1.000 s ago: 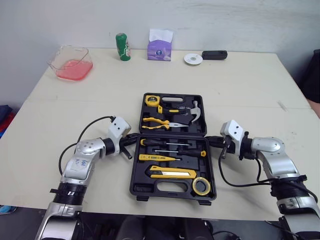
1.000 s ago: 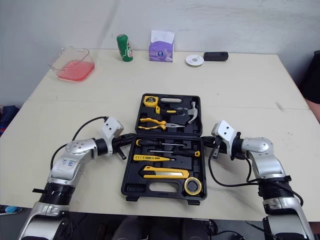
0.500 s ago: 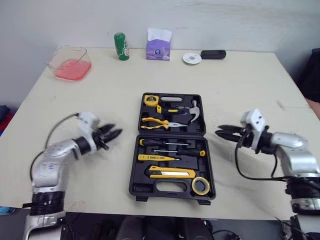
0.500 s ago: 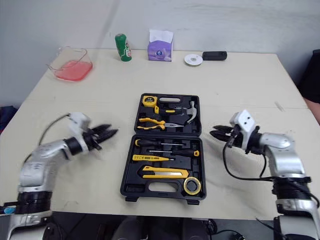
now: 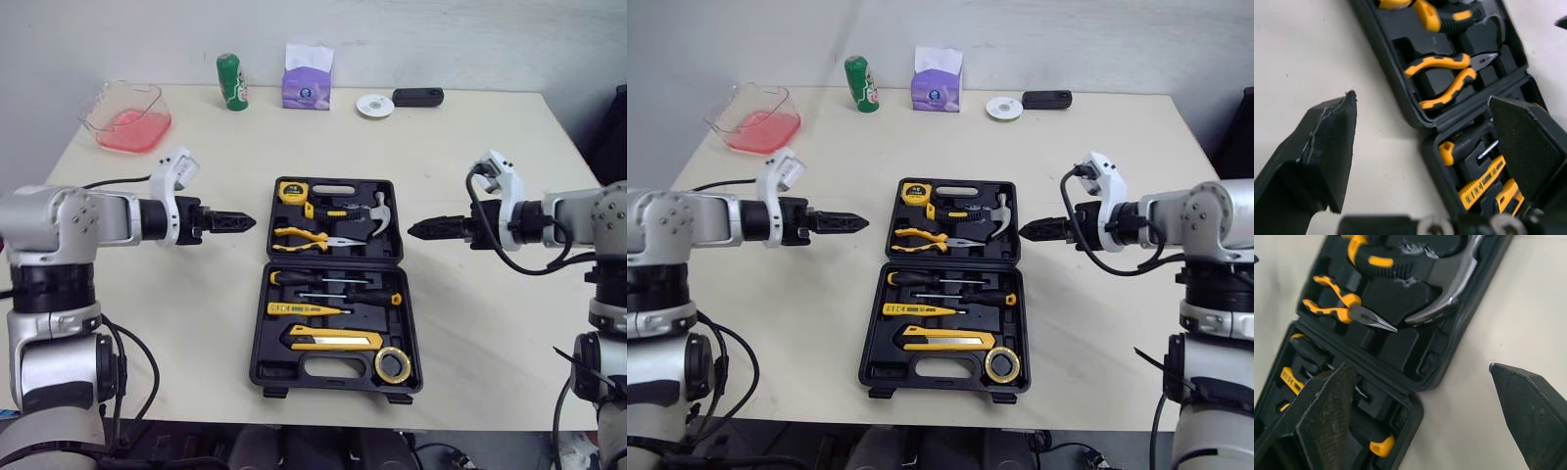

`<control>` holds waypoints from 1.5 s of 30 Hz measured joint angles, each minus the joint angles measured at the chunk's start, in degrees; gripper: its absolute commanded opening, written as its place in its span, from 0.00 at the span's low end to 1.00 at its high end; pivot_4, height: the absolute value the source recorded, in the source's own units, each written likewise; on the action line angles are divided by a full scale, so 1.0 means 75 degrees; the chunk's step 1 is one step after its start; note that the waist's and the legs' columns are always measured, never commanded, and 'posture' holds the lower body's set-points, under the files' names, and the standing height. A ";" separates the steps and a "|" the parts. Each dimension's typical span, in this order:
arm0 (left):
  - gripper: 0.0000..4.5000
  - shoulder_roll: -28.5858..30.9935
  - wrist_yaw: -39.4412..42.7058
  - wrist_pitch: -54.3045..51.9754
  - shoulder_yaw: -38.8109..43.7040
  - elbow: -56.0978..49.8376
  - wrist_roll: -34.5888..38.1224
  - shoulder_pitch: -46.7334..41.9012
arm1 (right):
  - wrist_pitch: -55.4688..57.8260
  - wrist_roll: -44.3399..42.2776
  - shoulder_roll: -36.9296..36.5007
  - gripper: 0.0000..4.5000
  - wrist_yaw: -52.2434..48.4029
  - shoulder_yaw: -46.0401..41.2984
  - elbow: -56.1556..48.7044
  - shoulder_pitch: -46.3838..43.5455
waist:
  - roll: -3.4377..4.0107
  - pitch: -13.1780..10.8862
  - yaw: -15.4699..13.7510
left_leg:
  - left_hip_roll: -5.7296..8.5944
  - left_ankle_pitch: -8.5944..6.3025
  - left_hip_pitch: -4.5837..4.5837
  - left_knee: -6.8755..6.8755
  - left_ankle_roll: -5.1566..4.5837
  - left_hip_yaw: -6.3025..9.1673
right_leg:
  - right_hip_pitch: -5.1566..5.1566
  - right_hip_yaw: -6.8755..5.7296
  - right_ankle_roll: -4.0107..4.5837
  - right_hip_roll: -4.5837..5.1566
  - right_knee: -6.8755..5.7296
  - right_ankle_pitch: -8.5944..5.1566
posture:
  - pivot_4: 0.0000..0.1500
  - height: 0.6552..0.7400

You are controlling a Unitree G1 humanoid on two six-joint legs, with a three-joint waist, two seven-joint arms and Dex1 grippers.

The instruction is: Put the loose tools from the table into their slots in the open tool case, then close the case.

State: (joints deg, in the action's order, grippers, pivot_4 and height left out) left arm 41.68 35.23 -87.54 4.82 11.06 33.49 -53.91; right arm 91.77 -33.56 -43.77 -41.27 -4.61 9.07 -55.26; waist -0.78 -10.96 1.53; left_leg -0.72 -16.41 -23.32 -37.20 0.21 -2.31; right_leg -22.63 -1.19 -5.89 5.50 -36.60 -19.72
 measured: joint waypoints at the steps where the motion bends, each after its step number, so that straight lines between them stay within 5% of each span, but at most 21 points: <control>1: 1.00 -0.0015 0.0054 0.0002 -0.0286 0.0330 -0.0056 -0.0160 | 0.0009 0.0042 0.0070 0.99 0.0151 0.0151 0.0220 -0.0147 | -0.0002 -0.0001 -0.0004 | 0.0007 0.0007 -0.0009 0.0004 -0.0007 -0.0016 | -0.0015 -0.0006 -0.0010 0.0001 0.0001 0.0005 | 1.00 1.00; 18: 1.00 -0.1010 0.0195 0.1179 -0.1480 0.2772 -0.1216 -0.1291 | 0.0066 0.0347 0.0692 0.99 0.1265 0.0616 0.0829 -0.0043 | -0.0016 -0.0010 -0.0006 | 0.0004 0.0024 -0.0007 -0.0015 -0.0012 -0.0077 | -0.0053 0.0008 -0.0018 -0.0005 -0.0062 0.0010 | 1.00 1.00; 45: 1.00 -0.1710 0.0396 0.2354 -0.2445 0.3691 -0.2839 -0.1923 | -0.0015 0.0297 0.1118 0.99 0.1638 0.0536 0.0091 0.0222 | -0.0019 -0.0009 -0.0005 | 0.0013 0.0042 -0.0006 -0.0032 -0.0017 -0.0127 | -0.0109 0.0055 -0.0019 -0.0008 -0.0144 0.0010 | 1.00 1.00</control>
State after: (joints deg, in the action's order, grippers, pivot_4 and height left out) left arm 28.85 38.21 -69.89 -13.52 38.75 12.19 -68.34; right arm 91.66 -31.34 -35.38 -28.98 -0.60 9.75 -53.59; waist -0.92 -11.03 1.50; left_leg -0.62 -16.10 -23.36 -37.44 0.08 -3.26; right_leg -23.45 -0.78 -6.03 5.44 -37.68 -19.64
